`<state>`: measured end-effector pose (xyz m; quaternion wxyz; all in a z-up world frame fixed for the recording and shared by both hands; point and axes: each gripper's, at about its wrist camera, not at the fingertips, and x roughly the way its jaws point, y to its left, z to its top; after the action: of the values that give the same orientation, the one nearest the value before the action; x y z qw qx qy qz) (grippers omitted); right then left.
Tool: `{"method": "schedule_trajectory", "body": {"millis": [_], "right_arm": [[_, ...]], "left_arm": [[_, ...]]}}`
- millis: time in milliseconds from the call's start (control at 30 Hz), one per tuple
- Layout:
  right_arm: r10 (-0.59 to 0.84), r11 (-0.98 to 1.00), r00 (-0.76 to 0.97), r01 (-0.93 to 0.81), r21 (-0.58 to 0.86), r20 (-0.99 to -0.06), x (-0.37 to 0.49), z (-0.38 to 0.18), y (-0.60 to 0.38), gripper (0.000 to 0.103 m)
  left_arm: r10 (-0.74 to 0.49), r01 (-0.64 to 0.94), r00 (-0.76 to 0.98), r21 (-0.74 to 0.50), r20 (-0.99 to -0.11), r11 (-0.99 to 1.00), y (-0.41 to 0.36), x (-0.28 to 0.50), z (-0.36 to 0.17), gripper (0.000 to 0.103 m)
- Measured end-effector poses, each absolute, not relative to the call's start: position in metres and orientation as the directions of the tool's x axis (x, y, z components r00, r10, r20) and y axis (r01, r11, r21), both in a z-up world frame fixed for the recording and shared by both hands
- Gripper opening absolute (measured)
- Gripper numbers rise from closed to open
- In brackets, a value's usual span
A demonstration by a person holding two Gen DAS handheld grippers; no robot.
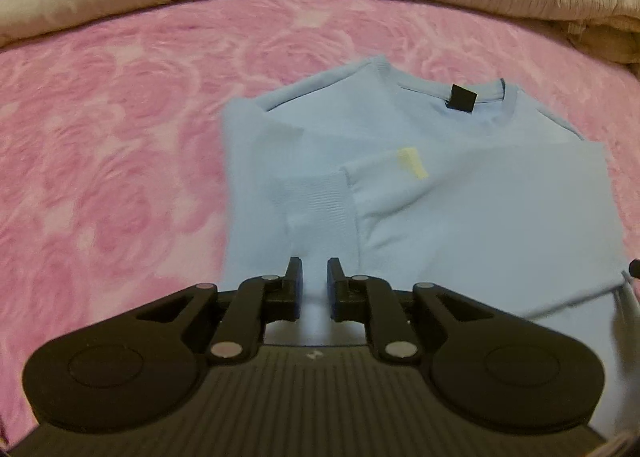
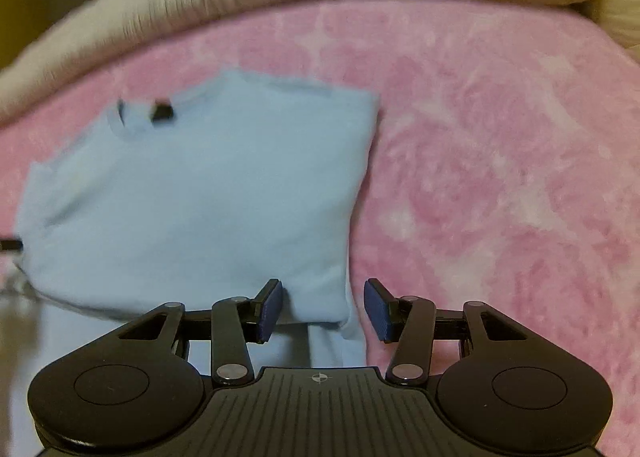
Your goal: Fold clothes
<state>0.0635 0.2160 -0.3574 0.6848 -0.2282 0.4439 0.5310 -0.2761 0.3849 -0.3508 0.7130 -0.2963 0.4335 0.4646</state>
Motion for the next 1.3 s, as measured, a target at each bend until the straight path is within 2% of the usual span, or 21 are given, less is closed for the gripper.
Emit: {"method": "schedule_trajectory", "body": {"millis": [167, 367, 567, 700, 833, 900, 1000, 1067, 1300], "right_arm": [[0.515, 0.276, -0.026, -0.941, 0.194, -0.857, 0.037, -0.338, 0.188, 0.05], [0.367, 0.224, 0.0, -0.971, 0.088, -0.93, -0.012, -0.364, 0.138, 0.05], [0.276, 0.367, 0.076, -0.93, 0.033, -0.958, -0.029, -0.36, 0.064, 0.05], [0.18, 0.427, 0.088, -0.904, -0.003, -0.98, -0.053, -0.338, 0.05, 0.05], [0.347, 0.518, 0.059, -0.844, 0.139, -0.936, -0.07, -0.279, 0.04, 0.05], [0.387, 0.494, 0.069, -0.858, 0.144, -0.919, -0.083, -0.25, 0.049, 0.05], [0.397, 0.454, 0.106, -0.886, 0.095, -0.912, -0.102, -0.213, 0.065, 0.05], [0.406, 0.438, 0.115, -0.895, 0.082, -0.907, -0.11, -0.192, 0.073, 0.05], [0.427, 0.362, 0.067, -0.926, 0.103, -0.902, -0.127, -0.155, 0.07, 0.054]], "left_arm": [[0.335, -0.929, 0.181, -0.049, -0.925, 0.366, 0.339, -0.299, -0.354, 0.011], [0.258, -0.931, 0.12, -0.018, -0.959, 0.364, 0.275, -0.33, -0.379, 0.011], [0.133, -0.932, 0.087, -0.034, -0.987, 0.36, 0.231, -0.375, -0.377, 0.012], [0.097, -0.907, 0.059, -0.012, -0.994, 0.421, 0.217, -0.39, -0.352, 0.012], [0.18, -0.892, 0.094, -0.002, -0.979, 0.452, 0.216, -0.396, -0.292, 0.012], [0.23, -0.893, 0.103, 0.012, -0.968, 0.451, 0.222, -0.394, -0.259, 0.012], [0.298, -0.896, 0.131, 0.016, -0.946, 0.444, 0.225, -0.39, -0.21, 0.016], [0.332, -0.894, 0.144, 0.021, -0.932, 0.447, 0.222, -0.387, -0.185, 0.024], [0.372, -0.904, 0.157, 0.019, -0.915, 0.428, 0.195, -0.372, -0.144, 0.031]]}}
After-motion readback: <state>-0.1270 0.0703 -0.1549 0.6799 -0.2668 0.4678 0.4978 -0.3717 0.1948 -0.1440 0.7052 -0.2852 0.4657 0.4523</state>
